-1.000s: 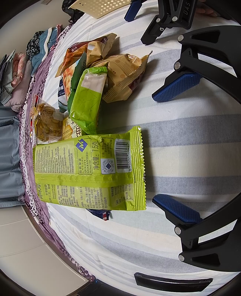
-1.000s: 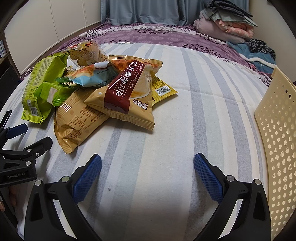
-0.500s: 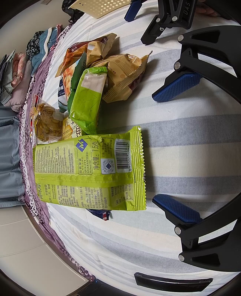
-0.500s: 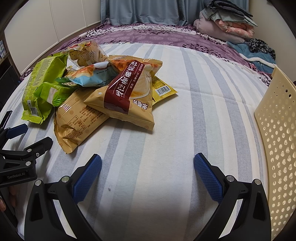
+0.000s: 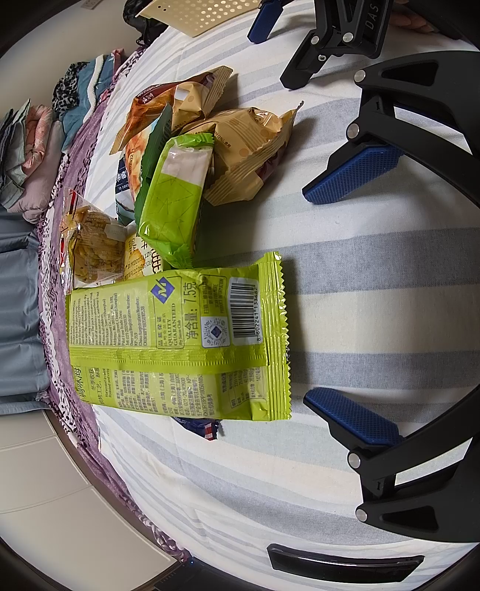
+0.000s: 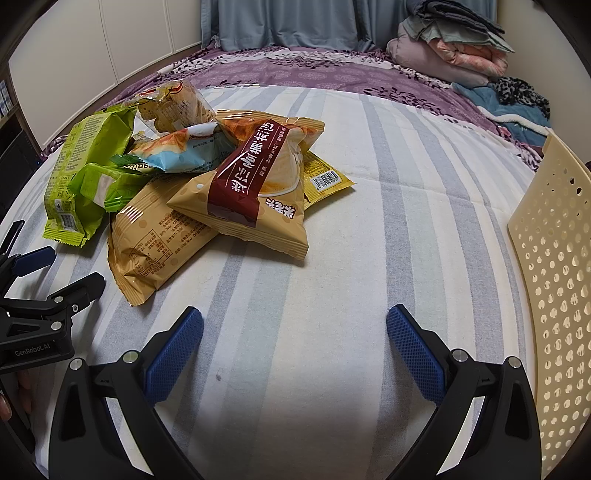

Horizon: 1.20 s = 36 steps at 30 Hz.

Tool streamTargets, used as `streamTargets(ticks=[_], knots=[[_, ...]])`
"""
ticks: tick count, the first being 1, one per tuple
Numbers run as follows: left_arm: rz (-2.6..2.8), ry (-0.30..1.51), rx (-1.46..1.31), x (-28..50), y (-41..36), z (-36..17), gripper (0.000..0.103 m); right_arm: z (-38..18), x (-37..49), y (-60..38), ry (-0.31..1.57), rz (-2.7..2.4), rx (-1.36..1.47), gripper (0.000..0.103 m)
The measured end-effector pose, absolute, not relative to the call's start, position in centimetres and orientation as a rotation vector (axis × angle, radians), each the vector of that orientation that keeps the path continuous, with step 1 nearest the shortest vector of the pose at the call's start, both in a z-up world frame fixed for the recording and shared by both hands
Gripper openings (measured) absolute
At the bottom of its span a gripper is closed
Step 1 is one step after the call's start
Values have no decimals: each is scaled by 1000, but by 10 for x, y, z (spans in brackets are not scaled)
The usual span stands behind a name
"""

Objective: Organize snacks

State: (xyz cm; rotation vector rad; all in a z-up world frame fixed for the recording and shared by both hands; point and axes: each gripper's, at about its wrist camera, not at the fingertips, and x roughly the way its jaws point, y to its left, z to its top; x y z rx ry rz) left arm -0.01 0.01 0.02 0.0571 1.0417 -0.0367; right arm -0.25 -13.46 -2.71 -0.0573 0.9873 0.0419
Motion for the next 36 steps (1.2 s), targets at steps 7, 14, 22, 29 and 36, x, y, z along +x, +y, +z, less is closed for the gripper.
streamTargets(ticks=[7,14,22,29,36], knots=[[-37,1041,57,0,0,0,101,-27,-2,-135,987,42,-57,98],[-37,1042,57,0,0,0,101,-27,-3,-135,987,42,-58,98],[-39,1040,57,0,0,1,101,-26,-3,-134,982,42,-55,98],[-43,1039,61,-2,4,6,101,-15,-8,-145,955,29,0,98],[-13,978,20,1,23,30,101,5,-11,-158,888,36,87,98]])
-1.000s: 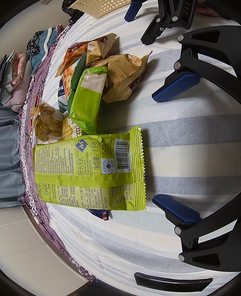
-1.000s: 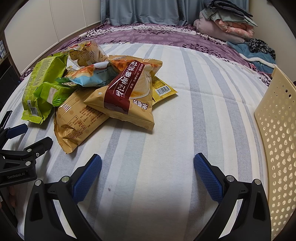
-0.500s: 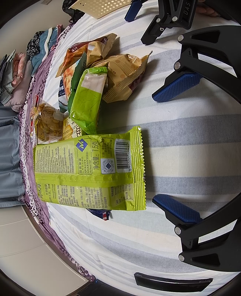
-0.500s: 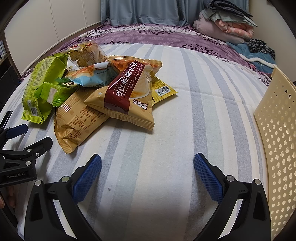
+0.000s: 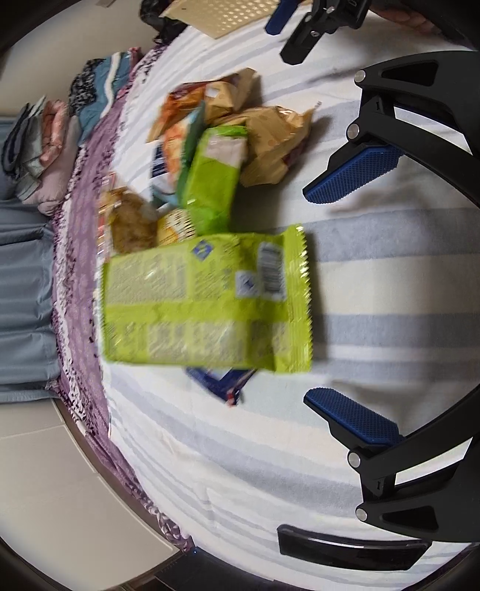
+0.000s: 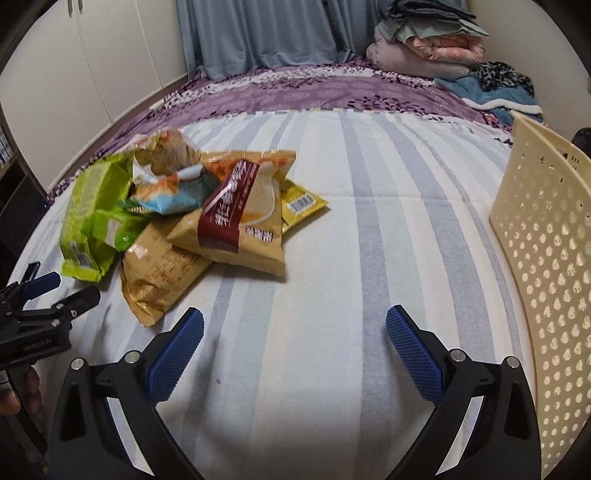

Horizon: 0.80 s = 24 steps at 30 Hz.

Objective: Organize snacks
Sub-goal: 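Grasp the green biscuit bag with the left tool while the right tool grasps the brown-red bag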

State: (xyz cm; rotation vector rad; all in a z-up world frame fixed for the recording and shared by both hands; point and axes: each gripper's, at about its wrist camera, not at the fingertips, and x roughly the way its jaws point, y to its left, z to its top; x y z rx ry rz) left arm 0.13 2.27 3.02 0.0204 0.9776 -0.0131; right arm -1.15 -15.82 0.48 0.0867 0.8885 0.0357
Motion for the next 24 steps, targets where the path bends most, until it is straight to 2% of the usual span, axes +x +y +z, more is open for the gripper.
streamTargets(ticks=[7,22,23,24], knots=[[0,921,-48,30,45,54,101,33,-5,-158,802,53,124,98],[-19,934,-46,87,31,40,101,30,11,-150,809,72,146,98],[-14,937,-48,89,32,37,100,29,12,-150,810,72,143,98],[-15,936,-54,89,34,36,93,29,14,-150,811,71,140,98]])
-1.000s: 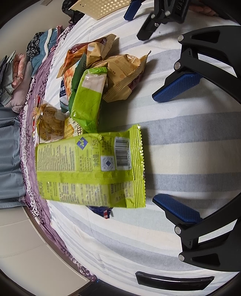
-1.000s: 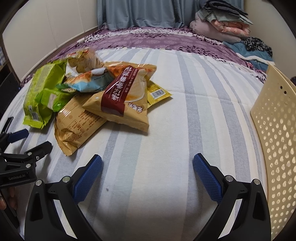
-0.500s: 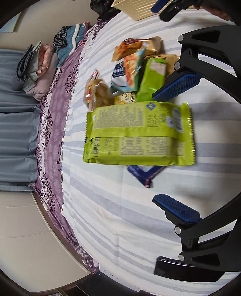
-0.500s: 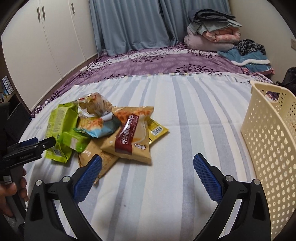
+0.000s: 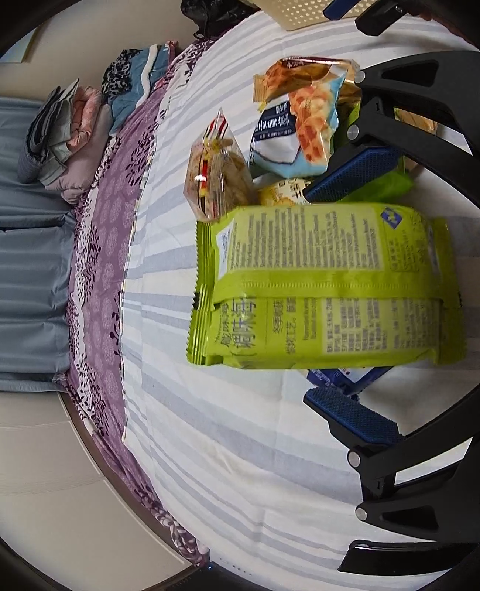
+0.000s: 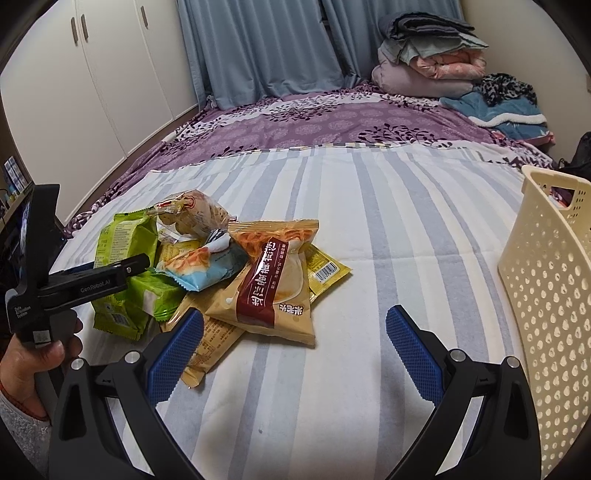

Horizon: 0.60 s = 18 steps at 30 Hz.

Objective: Organize snacks
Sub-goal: 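Grasp the green biscuit bag with the left tool while the right tool grasps the brown-red bag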

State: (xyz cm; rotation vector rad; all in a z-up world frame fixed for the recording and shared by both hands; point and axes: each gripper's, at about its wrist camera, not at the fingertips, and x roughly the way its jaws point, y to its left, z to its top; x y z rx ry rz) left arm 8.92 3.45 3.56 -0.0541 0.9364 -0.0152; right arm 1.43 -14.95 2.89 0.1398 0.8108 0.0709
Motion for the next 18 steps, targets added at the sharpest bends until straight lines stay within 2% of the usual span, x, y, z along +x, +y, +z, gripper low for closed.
streamTargets(ticks=[3,12,14,18], knots=[[-39,915,-68,87,40,35,80,26,21,-147,817,68,131,98],[-34,845,-75,69,55,56,78,15,52,-138,837,70,128,98],[-35,828,-85,65,60,63,78,12,59,-135,843,76,126,96],[-32,805,-109,58,68,74,78,3,71,-127,869,71,103,86]])
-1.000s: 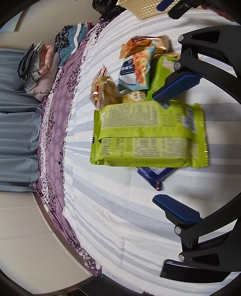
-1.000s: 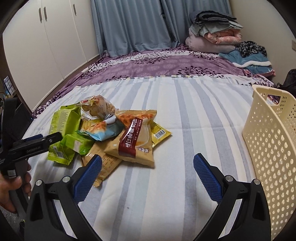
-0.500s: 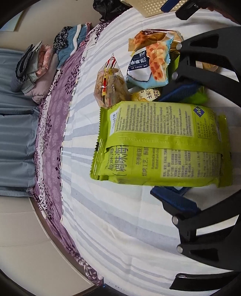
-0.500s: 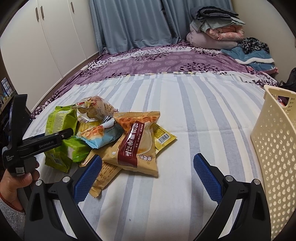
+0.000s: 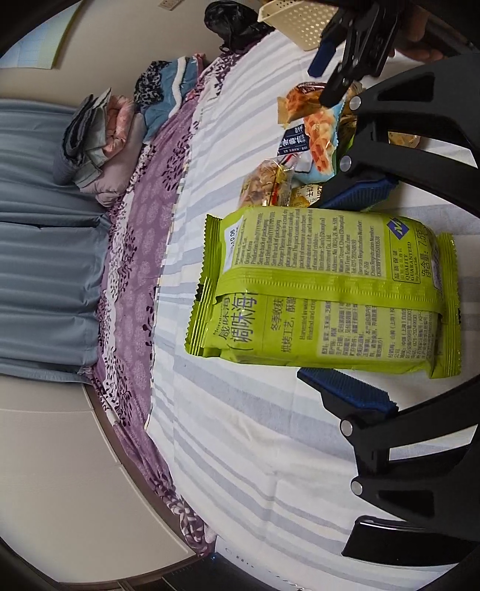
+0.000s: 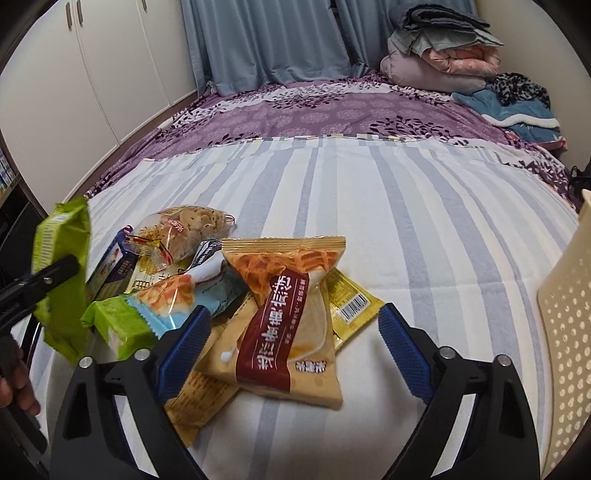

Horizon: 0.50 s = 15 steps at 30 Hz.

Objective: Organize snacks
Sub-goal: 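Grasp the green biscuit bag with the left tool while the right tool grasps the brown-red bag, then carry the brown-red bag with the right tool into the cream basket and release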

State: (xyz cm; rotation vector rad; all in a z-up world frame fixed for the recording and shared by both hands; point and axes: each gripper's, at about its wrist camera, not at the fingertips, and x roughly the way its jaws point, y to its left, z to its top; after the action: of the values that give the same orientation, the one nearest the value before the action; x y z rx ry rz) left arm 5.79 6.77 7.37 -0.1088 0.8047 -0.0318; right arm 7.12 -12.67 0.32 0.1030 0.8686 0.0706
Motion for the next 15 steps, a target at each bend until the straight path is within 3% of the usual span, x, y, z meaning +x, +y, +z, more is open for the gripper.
streamTargets(ticks=[5,8,12,13,15], knots=[[-37,780,-125,51,75,84,78,-7,80,-119,894,69,82,75],[-41,769,-133,48,76,90,78,-7,81,-116,886,46,55,61],[-47,760,-140,43,76,94,78,-3,75,-121,875,53,72,52],[-48,758,-140,42,75,95,78,-1,73,-122,870,50,76,44],[-54,757,-139,42,74,96,78,3,68,-125,858,52,88,44]])
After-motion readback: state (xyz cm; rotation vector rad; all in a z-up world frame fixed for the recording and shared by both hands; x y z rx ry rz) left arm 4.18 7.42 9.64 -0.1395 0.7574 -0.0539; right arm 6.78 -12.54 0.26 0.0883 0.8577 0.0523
